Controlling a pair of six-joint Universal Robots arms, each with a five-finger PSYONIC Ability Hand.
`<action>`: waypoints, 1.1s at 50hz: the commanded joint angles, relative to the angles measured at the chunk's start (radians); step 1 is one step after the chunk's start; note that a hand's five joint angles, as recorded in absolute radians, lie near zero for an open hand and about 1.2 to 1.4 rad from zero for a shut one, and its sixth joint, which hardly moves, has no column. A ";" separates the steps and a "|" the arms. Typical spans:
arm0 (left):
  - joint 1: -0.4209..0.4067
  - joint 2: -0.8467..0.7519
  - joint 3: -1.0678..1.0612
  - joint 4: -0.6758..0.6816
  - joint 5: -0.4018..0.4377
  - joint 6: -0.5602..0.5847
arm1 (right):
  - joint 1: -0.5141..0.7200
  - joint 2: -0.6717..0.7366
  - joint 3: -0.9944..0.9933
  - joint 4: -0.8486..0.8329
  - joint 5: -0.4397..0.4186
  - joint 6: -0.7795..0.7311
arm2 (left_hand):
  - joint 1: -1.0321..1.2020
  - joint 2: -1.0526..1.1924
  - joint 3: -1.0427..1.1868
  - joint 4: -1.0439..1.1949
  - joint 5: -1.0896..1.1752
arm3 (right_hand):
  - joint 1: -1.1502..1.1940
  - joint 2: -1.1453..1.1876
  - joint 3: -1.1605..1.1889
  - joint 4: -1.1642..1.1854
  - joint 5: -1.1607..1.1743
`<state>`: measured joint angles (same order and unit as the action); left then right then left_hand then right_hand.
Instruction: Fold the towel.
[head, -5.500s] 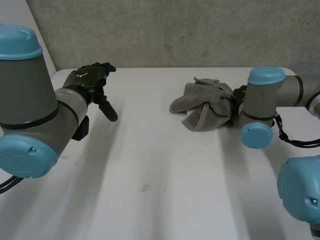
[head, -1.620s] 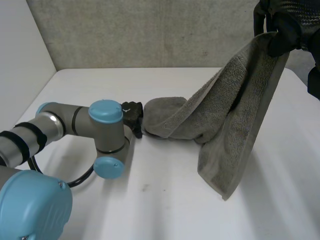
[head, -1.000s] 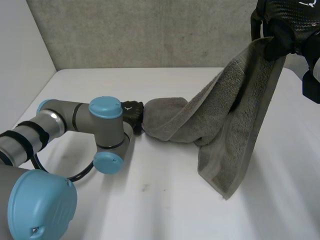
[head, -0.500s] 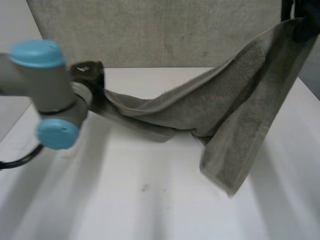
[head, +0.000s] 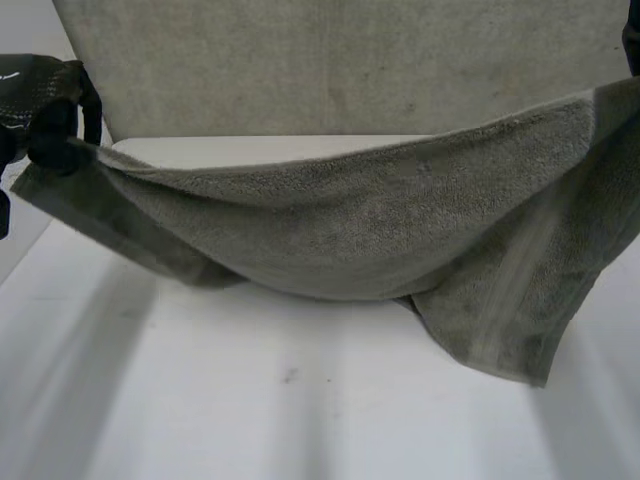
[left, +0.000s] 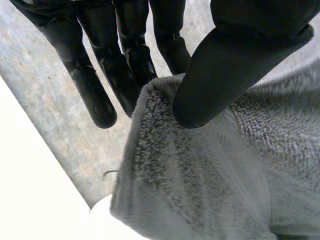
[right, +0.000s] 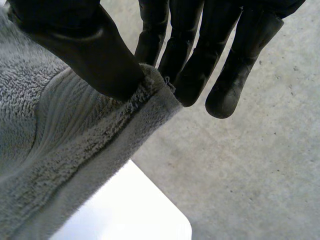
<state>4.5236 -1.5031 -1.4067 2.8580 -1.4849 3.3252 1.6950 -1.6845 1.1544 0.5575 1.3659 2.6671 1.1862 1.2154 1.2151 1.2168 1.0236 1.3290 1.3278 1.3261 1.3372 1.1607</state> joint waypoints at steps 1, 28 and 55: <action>0.029 -0.165 0.063 -0.055 0.011 0.062 | 0.000 0.141 -0.033 0.064 0.002 -0.044 | 0.210 0.181 0.181 0.180 0.198 | 0.067 0.068 0.070 0.059 0.061; -0.069 -0.826 1.032 0.363 -0.081 -0.134 | 0.184 0.858 -0.894 -0.522 0.194 0.112 | 0.210 0.181 0.181 0.180 0.198 | 0.067 0.068 0.070 0.059 0.061; -0.029 -0.635 0.067 0.549 0.009 -0.182 | 0.161 0.704 0.016 -0.619 0.044 0.073 | 0.210 0.181 0.181 0.180 0.198 | 0.067 0.068 0.070 0.059 0.061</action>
<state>4.4893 -2.1257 -1.1218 3.3225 -1.5096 3.1195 1.8557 -1.0355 1.0081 -0.0221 1.4289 2.8192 1.1950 1.2175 1.2165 1.2189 1.0284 1.3291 1.3287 1.3336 1.3372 1.1666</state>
